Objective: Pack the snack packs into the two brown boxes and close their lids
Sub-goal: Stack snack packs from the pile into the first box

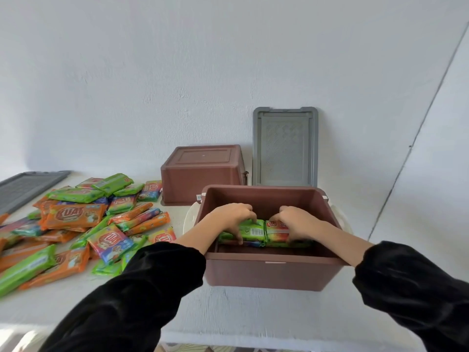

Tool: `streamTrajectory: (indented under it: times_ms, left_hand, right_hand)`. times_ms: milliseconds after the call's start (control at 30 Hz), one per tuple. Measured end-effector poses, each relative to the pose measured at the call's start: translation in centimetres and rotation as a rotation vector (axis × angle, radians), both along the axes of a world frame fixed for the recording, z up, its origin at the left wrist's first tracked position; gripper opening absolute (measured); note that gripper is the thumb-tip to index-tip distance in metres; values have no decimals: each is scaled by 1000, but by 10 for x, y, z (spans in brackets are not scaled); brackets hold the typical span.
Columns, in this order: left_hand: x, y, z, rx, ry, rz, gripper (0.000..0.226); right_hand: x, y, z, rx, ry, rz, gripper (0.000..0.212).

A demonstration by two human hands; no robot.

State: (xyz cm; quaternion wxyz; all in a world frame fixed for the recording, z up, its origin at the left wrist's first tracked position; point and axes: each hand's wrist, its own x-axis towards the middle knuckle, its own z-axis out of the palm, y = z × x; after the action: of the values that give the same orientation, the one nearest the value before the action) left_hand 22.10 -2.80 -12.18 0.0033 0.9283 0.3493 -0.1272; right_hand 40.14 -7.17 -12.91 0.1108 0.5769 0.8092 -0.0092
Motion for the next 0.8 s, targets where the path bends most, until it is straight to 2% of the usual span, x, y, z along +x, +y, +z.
streamTrajectory:
  times_ms: [300,400,467,633,800]
  left_hand:
    - [0,-1,-1,15,20,0,66]
    - [-2,-3,1,-12,-14,26,66]
    - [-8,-6,6,-34,-131,77,59]
    - [-46,-11,46,5,-557,183,32]
    - [-120,-14,77,102,-756,344,25]
  right_hand:
    - [-5,-2,0,21,27,-3,73]
    - [-4,-4,3,-5,116,-35,69]
    - [-4,-5,10,15,224,-59,61]
    - [-28,5,49,142,465,-82,45]
    - [-91,24,90,218,614,29,44]
